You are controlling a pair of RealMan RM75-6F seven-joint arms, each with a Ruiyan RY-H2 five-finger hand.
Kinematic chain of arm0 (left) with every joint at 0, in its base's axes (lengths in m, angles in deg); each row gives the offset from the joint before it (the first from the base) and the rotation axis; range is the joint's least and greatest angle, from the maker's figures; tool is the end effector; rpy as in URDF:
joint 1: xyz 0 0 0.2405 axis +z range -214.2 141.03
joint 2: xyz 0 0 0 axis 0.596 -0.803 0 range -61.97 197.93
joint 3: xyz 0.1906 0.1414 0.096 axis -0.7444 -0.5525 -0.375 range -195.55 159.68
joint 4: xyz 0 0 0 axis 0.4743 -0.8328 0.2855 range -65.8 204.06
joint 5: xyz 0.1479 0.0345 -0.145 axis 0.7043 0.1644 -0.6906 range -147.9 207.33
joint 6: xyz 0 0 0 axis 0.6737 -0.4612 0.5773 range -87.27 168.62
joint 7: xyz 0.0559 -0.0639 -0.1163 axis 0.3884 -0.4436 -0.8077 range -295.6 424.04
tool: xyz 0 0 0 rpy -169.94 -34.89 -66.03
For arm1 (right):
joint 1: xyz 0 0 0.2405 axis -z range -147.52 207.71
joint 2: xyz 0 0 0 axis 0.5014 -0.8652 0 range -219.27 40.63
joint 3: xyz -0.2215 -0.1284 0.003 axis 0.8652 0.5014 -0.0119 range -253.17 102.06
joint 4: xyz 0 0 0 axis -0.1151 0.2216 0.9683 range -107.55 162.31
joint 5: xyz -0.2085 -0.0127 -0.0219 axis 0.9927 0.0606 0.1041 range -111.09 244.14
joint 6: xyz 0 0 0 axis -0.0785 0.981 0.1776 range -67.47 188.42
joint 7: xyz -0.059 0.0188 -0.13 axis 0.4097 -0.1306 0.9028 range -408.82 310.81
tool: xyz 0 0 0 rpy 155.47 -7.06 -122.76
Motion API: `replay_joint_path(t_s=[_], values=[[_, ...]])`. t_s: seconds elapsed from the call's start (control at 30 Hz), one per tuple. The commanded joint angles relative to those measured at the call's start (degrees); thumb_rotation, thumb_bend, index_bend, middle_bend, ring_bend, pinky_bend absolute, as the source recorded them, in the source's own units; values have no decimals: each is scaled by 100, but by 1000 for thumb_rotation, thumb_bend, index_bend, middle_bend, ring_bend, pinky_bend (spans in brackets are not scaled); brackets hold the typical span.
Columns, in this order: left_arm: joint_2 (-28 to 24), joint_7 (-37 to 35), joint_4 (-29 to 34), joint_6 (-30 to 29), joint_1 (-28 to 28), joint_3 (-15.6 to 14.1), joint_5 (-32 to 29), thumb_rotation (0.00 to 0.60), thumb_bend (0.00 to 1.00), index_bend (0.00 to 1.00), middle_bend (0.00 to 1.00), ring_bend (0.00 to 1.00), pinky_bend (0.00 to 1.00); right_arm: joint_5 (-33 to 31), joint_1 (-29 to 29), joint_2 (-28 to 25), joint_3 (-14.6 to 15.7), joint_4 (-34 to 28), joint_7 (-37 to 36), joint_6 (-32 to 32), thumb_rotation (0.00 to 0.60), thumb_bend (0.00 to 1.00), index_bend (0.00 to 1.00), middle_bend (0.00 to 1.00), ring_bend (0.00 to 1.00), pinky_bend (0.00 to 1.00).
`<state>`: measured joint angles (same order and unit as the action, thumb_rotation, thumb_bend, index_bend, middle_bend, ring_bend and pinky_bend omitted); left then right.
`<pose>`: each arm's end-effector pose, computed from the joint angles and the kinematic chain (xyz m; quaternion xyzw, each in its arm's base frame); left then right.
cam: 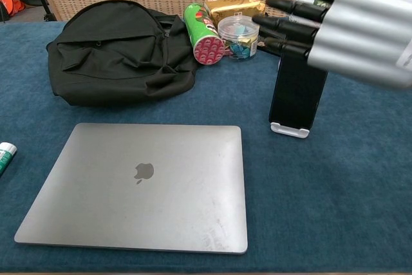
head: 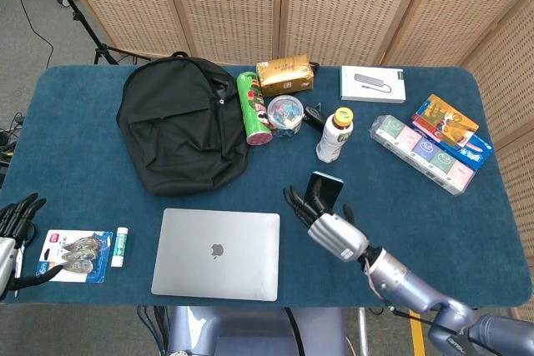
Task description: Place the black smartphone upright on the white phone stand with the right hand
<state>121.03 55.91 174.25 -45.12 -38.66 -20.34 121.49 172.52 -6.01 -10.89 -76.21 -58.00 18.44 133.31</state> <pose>-0.2809 0.1447 0.1834 -0.5891 -0.4576 -0.4151 0.5209 -0.1502 -0.2769 0.0402 0.7687 0.2871 0.2526 0.5127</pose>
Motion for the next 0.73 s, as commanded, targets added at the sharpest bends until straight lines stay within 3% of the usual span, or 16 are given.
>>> replay_joint_path(t_s=[0.03, 0.17, 0.2, 0.27, 0.3, 0.4, 0.63, 0.73], values=[[11, 32, 8, -22, 14, -21, 46, 600, 0, 0, 0, 0, 0, 196, 86, -574, -155, 1645, -3173, 1490, 600, 0, 76, 0, 0, 174], [7, 33, 16, -58, 31, -43, 105, 600, 0, 0, 0, 0, 0, -465, 400, -621, -356, 2049, -4250, 1684, 600, 0, 48, 0, 0, 134], [2, 27, 12, -97, 45, -41, 123, 600, 0, 0, 0, 0, 0, -848, 616, -679, -443, 1973, -4775, 1745, 600, 0, 47, 0, 0, 123], [3, 26, 1, -132, 59, -38, 132, 600, 0, 0, 0, 0, 0, -1095, 793, -736, -480, 1827, -5148, 1780, 600, 0, 47, 0, 0, 114], [15, 58, -12, -189, 82, -21, 121, 600, 0, 0, 0, 0, 0, -1423, 1061, -814, -499, 1498, -5566, 1834, 600, 0, 47, 0, 0, 110], [59, 160, -35, -285, 122, 9, 107, 600, 0, 0, 0, 0, 0, -1752, 1463, -960, -429, 923, -5994, 1919, 600, 0, 47, 0, 0, 109], [219, 458, -122, -518, 209, 94, 97, 600, 0, 0, 0, 0, 0, -2034, 2295, -1378, 49, -332, -5888, 1990, 600, 0, 0, 0, 0, 68], [338, 677, -162, -652, 256, 159, 68, 600, 0, 0, 0, 0, 0, -1911, 2485, -1377, 176, -518, -5732, 2070, 600, 0, 0, 0, 0, 53]])
